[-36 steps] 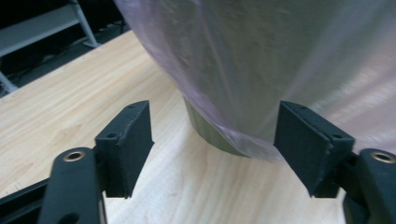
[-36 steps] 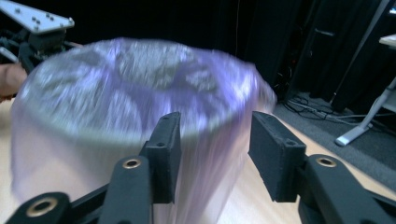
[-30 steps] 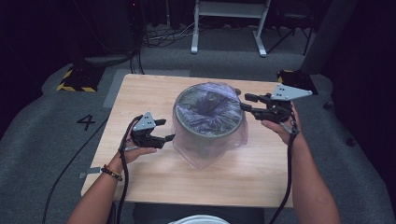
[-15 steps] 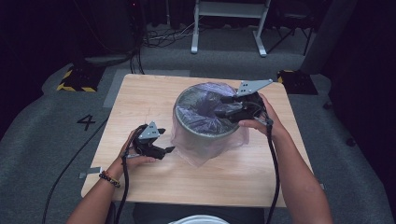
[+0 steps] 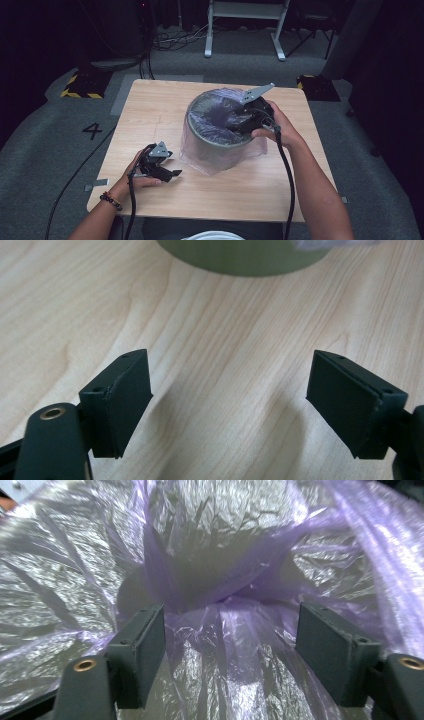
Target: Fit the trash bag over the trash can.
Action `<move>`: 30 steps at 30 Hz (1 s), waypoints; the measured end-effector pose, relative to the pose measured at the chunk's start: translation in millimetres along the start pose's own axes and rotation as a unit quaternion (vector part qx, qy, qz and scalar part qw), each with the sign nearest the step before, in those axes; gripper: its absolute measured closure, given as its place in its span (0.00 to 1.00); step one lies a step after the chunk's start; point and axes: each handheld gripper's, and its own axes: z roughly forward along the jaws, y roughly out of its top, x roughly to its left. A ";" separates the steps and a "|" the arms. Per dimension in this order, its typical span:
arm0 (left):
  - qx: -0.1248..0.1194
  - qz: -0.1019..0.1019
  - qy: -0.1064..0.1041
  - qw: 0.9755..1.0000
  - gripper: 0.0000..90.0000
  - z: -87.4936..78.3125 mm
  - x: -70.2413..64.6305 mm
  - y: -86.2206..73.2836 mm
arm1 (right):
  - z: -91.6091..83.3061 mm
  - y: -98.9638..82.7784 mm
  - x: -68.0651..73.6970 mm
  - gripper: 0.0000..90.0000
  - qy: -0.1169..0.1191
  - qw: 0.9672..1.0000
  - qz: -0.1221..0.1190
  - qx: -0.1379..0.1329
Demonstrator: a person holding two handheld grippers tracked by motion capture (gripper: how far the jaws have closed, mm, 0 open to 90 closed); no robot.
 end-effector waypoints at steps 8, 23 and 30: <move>0.004 0.003 0.004 1.000 0.18 4.1 -1.7 -5.0 | 8.3 6.1 4.1 0.28 -0.017 0.999 -0.009 0.047; 0.006 0.002 0.005 1.000 0.17 4.4 -1.2 -4.9 | 18.7 9.5 6.0 0.28 -0.028 0.995 -0.014 0.094; 0.005 0.002 0.004 1.000 0.17 4.5 -1.1 -5.0 | 18.0 9.5 6.0 0.29 -0.029 0.995 -0.010 0.094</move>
